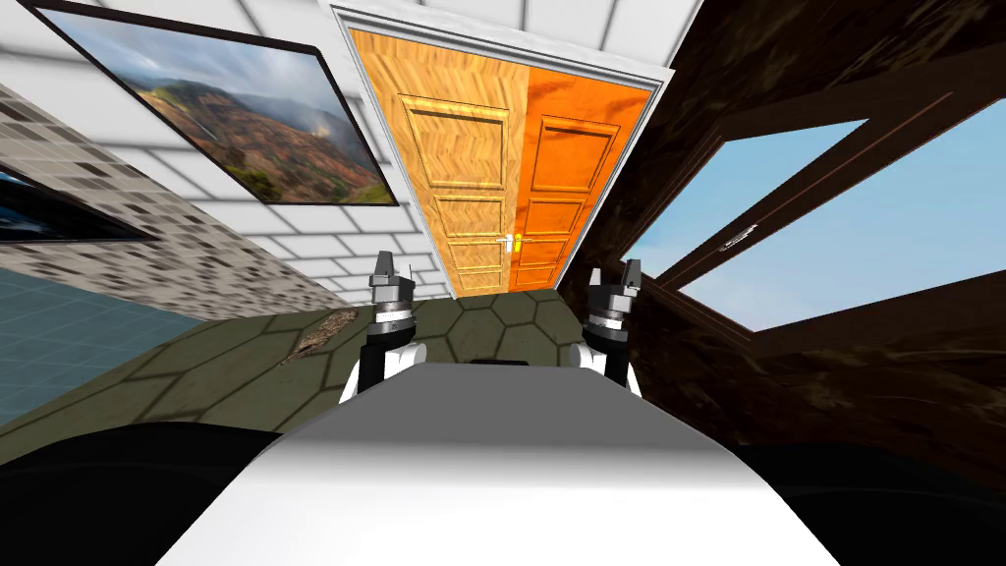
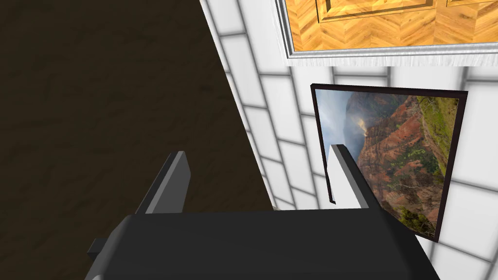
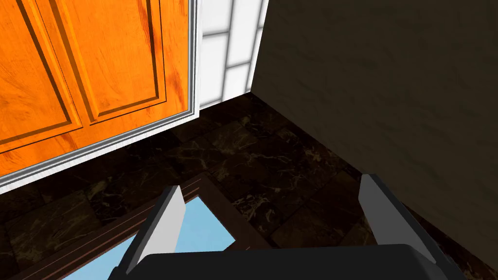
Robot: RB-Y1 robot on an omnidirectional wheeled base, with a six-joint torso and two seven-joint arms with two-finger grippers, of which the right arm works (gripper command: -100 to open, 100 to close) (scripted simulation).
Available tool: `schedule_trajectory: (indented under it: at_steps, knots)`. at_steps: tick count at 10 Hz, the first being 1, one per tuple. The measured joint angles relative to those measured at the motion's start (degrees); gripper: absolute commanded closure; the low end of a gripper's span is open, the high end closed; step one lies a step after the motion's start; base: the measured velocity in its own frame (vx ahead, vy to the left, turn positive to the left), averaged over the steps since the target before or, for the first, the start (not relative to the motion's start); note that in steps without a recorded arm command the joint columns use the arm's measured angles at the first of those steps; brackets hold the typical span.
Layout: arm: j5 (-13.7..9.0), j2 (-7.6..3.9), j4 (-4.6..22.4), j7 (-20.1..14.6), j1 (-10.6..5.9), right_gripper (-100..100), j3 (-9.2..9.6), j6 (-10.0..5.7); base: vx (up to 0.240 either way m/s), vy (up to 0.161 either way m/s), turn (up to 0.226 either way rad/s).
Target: Pull the door open
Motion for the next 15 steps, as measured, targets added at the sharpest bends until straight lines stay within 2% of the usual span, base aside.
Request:
schedule_trajectory:
  at_steps: [1,3,5,8,15]
  knots:
    - [-0.23,-0.49,0.71,-0.17,-0.01,-100,0.2,-0.03,0.098,0.004,0.06]
    - [-0.61,-1.34,3.2,-0.41,-1.34,-100,0.33,0.0,0.104,-0.006,0.04]
    - [-0.97,-2.09,4.68,-0.61,-2.43,-100,0.42,0.7,0.084,0.001,0.042]
    - [-1.79,-3.65,9.07,-1.29,-3.77,-100,0.6,-0.18,0.111,-0.006,0.058]
    - [-3.67,-7.11,17.69,-2.71,-7.66,-100,0.97,0.23,0.096,-0.002,0.056]
